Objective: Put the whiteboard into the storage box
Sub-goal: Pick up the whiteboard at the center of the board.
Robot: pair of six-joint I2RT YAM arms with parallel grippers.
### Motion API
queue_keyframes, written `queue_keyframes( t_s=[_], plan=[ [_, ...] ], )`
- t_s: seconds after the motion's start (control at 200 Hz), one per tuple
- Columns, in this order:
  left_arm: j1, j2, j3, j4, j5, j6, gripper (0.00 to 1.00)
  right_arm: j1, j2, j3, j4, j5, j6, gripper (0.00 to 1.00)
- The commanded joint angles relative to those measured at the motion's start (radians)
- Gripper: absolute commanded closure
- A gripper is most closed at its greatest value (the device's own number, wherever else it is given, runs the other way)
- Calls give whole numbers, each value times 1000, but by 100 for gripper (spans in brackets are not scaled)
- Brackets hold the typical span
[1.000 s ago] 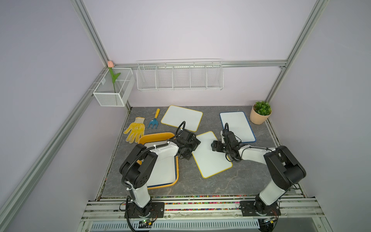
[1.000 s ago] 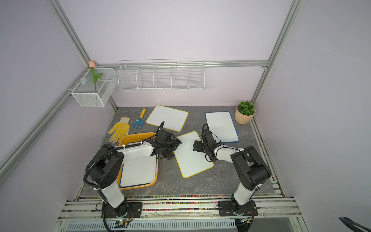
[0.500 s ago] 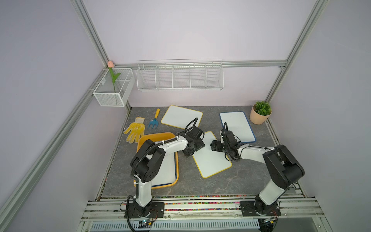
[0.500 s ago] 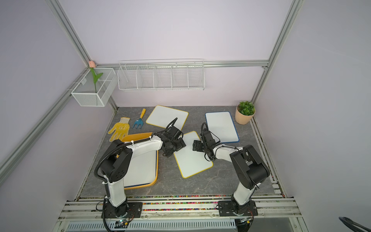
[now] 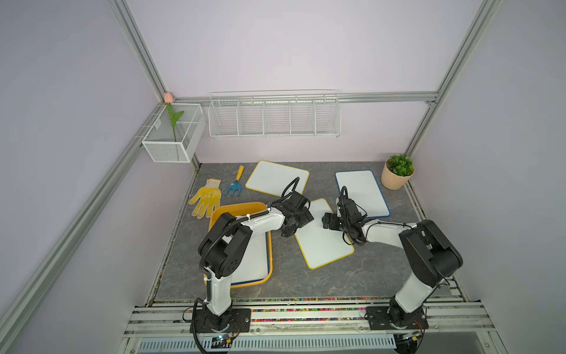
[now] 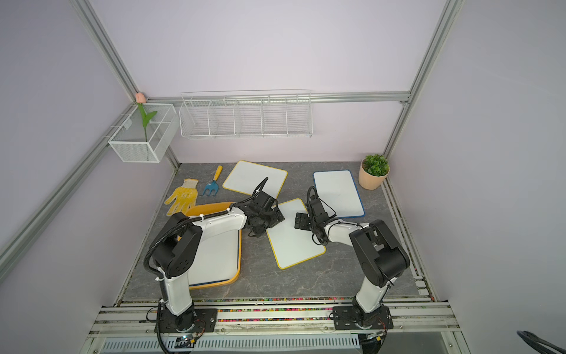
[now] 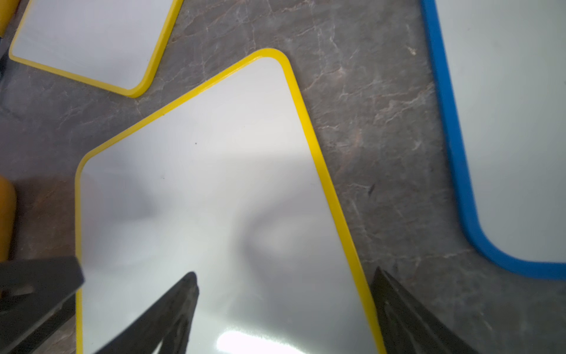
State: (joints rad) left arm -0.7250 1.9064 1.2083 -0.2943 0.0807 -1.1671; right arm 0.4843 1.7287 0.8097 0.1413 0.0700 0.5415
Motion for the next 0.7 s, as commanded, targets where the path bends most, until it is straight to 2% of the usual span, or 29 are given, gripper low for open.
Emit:
queue_keyframes(
  t_s=[0.0,0.125,0.395,0.695],
  plan=[
    [-11,45,-70,215,237,-142,1,24,92,-66,-187,-158,47,10],
    [13,13,-100,252,261,-190,1,25,98,-69,-180,-167,50,10],
    [38,16,-190,488,356,-330,0,25,134,-60,-169,-185,58,10],
    [64,-39,-172,317,285,-224,0,20,132,-53,-187,-168,49,10]
  ],
)
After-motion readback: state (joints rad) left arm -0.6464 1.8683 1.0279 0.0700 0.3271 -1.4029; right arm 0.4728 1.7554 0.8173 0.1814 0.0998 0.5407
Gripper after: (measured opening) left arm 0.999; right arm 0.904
